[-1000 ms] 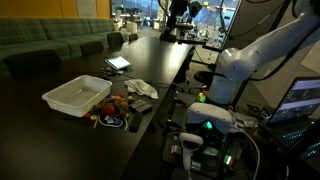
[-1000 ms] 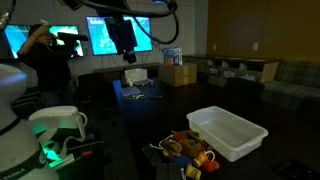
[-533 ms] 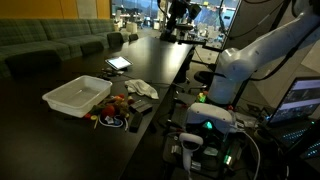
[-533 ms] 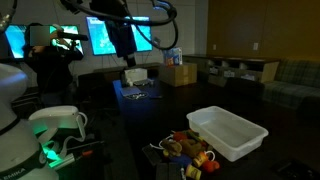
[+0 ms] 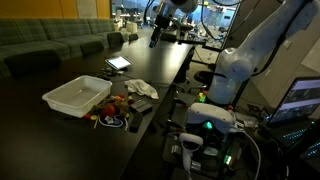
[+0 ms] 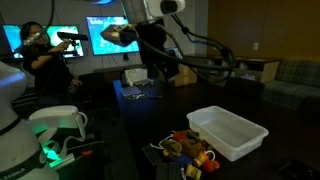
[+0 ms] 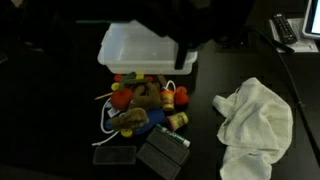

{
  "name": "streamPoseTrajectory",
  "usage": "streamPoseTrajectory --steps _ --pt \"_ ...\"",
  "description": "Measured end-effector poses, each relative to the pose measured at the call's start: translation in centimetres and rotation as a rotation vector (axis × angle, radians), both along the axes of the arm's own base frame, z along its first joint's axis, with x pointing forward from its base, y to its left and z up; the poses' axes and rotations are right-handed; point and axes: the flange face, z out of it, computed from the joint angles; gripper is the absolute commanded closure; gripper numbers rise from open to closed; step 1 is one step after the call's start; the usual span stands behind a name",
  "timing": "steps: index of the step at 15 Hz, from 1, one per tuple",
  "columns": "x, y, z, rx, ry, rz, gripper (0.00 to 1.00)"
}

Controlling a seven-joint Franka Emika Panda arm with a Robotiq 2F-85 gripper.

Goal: Pick up the towel on the right, push the objects in front of the white storage container to the left, place the towel inside the storage container

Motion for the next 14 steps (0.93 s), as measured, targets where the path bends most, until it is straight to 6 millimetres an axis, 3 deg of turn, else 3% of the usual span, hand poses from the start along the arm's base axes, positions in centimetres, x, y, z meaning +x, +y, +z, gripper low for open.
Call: streamPoseTrajectory --steps 10,14 --pt "11.4 -4.5 -15.9 -0.109 0.032 0.011 0.0" --pt "15.0 -8.1 -22.7 -0.134 0.059 -0.003 0.0"
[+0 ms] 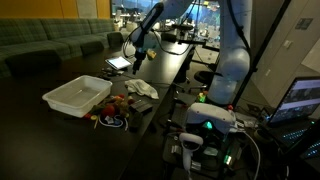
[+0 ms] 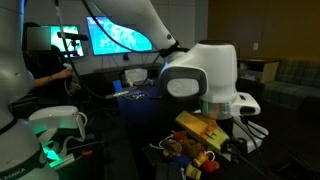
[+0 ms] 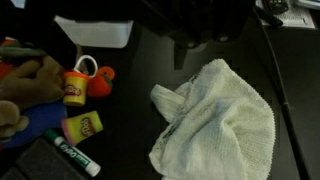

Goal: Pick up the towel on the right, push the objects in front of the white storage container to the left, place the towel inside the storage container

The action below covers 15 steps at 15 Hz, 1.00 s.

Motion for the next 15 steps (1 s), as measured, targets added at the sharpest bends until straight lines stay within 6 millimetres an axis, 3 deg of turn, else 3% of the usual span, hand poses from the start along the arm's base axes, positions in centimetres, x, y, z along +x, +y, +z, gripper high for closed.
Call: streamPoseTrajectory --steps 5,8,11,15 --pt "2.8 -7.0 -7.9 -0.031 0.02 -0.044 0.0" --pt "3.8 -10.5 -11.6 -0.048 0.033 -0.068 0.0" --pt "4.7 -12.7 -14.3 -0.052 0.037 -0.094 0.0" --pt "5.4 -14.0 -16.9 -0.03 0.053 -0.107 0.0"
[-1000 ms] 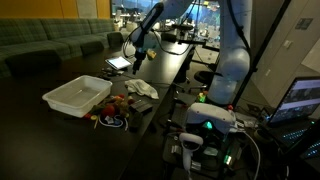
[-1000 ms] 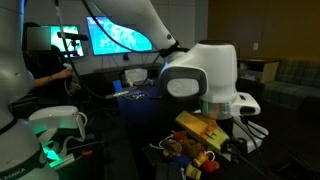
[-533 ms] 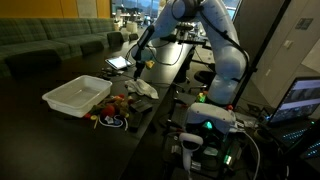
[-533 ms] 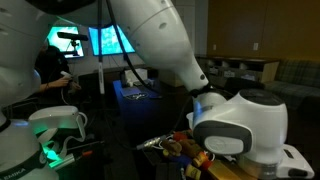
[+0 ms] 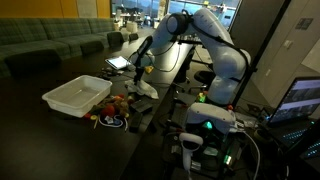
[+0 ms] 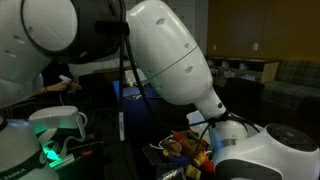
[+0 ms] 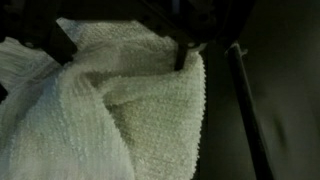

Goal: Pick up the towel on the right, push the objects in front of the white storage container to the left, place the towel inside the storage container

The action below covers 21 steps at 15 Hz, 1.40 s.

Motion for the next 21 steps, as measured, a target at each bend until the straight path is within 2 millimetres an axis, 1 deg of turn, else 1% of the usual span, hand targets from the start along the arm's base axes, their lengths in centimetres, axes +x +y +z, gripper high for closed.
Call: streamPoseTrajectory --steps 3,4,5,6,7,9,10,12,13,16,18,19,21 --pt "0.2 -0.2 -1.6 0.025 0.028 0.0 0.0" --pt "0.1 -0.1 -2.2 0.033 0.04 0.0 0.05" --pt "0.1 -0.1 -2.7 0.037 0.048 0.002 0.23" --pt "0.2 -0.2 -2.9 0.036 0.053 0.006 0.3" --pt "0.3 -0.2 -2.8 0.037 0.06 0.01 0.3" --pt "0.4 -0.2 -2.8 0.04 0.071 0.017 0.44" --pt "0.5 -0.2 -2.7 0.044 0.077 0.019 0.54" --pt "0.4 -0.2 -2.8 0.053 0.091 0.021 0.68" --pt "0.3 -0.3 -2.8 0.057 0.098 0.021 0.77" --pt "-0.2 -0.8 -2.7 0.065 0.118 0.019 0.99" --pt "-1.1 -1.4 -2.5 0.07 0.132 0.014 1.0" --pt "-1.7 -1.7 -2.5 0.071 0.141 0.01 0.97" --pt "-3.6 -2.6 -2.4 0.061 0.17 0.003 0.97"
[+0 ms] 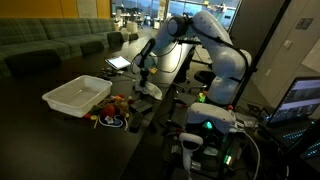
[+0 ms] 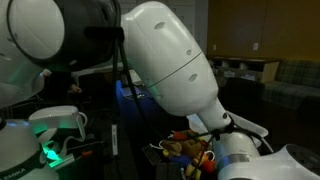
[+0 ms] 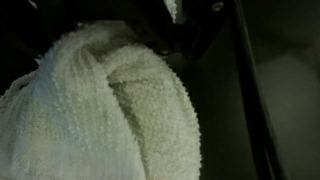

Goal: Pick up the towel on the right, push the objects in front of the white storage container to the left, place the towel inside the storage container

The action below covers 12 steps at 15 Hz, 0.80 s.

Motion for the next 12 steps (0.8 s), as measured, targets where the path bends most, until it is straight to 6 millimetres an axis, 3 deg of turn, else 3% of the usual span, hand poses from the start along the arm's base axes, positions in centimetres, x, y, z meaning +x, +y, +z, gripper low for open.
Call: streamPoseTrajectory --steps 6,12 --pt "-6.9 -0.8 0.0 -0.009 0.117 -0.008 0.97" --pt "-11.5 4.0 -0.8 0.047 0.191 0.029 0.97"
